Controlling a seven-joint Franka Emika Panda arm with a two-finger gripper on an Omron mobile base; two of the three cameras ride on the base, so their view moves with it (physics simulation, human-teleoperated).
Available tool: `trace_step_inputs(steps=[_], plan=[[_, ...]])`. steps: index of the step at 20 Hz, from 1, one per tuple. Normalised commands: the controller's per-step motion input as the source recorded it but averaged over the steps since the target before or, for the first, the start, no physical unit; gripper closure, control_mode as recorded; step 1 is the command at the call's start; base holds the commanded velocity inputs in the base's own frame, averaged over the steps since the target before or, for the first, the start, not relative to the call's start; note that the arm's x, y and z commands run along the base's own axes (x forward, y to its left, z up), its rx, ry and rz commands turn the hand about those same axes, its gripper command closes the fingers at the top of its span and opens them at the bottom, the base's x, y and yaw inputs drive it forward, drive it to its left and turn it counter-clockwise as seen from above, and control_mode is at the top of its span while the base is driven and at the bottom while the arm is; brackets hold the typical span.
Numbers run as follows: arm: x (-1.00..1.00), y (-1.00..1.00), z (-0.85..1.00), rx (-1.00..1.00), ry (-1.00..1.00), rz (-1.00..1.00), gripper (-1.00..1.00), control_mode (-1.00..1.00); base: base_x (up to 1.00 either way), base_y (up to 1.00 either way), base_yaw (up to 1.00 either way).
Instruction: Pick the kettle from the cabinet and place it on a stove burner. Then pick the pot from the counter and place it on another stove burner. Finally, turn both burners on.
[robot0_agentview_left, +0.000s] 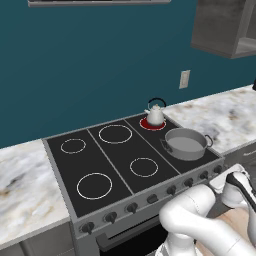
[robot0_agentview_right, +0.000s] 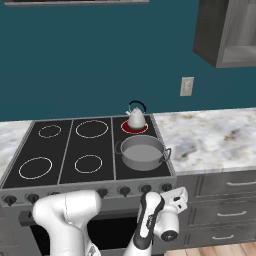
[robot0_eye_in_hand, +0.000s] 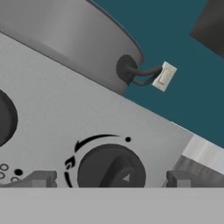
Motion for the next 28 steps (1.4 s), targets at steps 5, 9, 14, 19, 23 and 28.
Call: trace_step_inputs(steps=[5, 9, 14, 19, 23, 28], plan=[[0.07, 0.0, 0.0, 0.0, 0.0, 0.02, -1.0, -1.0, 0.0, 0.0, 0.0], [0.09, 0.0, 0.0, 0.0, 0.0, 0.03, -1.0, -1.0, 0.0, 0.0, 0.0], [0.12, 0.0, 0.0, 0.0, 0.0, 0.03, -1.0, -1.0, 0.0, 0.0, 0.0], [0.14, 0.01, -0.01, 0.0, 0.0, 0.02, 1.0, -1.0, 0.0, 0.0, 0.0], [0.11, 0.0, -0.04, 0.0, 0.0, 0.03, 1.0, -1.0, 0.0, 0.0, 0.0], [0.03, 0.01, -0.07, 0.0, 0.0, 0.02, 1.0, -1.0, 0.0, 0.0, 0.0]])
